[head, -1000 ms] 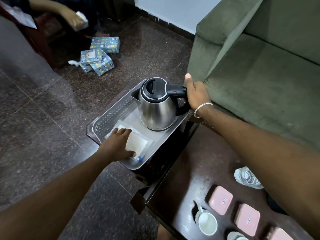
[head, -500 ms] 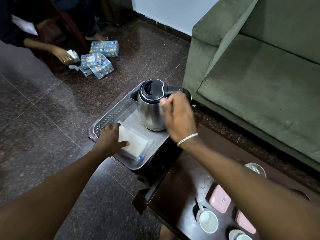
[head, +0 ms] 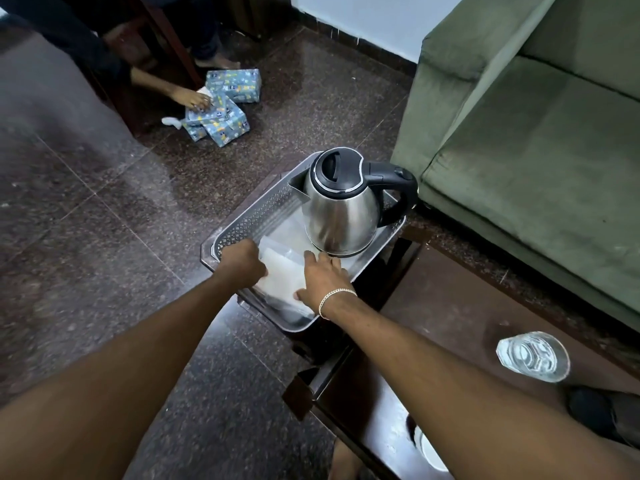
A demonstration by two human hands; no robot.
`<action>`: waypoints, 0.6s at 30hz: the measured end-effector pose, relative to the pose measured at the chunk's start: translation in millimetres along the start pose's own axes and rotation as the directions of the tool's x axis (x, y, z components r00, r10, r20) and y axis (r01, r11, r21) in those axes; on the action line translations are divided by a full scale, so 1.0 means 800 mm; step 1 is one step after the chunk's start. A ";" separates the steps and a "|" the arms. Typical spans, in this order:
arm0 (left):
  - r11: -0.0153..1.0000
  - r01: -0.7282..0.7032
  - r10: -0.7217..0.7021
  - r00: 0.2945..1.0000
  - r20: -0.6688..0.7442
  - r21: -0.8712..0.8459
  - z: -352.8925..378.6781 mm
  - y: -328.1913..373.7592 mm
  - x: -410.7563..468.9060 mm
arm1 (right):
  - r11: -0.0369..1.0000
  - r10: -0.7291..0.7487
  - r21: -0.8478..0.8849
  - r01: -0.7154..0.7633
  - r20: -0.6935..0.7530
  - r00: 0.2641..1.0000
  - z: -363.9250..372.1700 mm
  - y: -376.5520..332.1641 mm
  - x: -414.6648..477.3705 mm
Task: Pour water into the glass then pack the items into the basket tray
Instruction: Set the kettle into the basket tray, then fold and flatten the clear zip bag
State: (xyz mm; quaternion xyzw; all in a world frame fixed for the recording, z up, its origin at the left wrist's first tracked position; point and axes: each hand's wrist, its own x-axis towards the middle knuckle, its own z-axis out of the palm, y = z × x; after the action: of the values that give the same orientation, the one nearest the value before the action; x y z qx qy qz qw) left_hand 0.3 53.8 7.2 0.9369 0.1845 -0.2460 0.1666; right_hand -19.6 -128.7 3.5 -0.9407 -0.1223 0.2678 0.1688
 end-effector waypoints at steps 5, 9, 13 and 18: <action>0.973 -0.078 0.085 0.996 0.026 -0.216 -0.016 0.004 -0.019 | 0.994 0.082 0.071 -0.083 0.015 0.997 -0.002 -0.004 0.017; 0.824 -0.138 0.192 0.980 0.041 -0.549 -0.030 -0.007 -0.048 | 0.992 0.008 0.130 0.005 -0.097 0.995 -0.009 0.008 0.016; 0.655 -0.212 0.319 0.948 0.012 -0.725 -0.045 -0.006 -0.078 | 0.958 -0.131 0.229 0.172 -0.183 0.974 -0.039 0.020 -0.018; 0.486 -0.326 0.470 0.880 -0.072 -0.810 -0.068 0.032 -0.128 | 0.935 -0.283 0.054 0.349 -0.476 0.833 -0.095 0.051 -0.088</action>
State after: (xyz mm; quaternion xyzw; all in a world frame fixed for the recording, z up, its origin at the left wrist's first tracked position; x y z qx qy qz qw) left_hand -50.1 26.6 111.3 0.7523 0.0385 -0.1642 0.6368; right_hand -30.8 -207.8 81.4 -0.9295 -0.2140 0.0133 0.3000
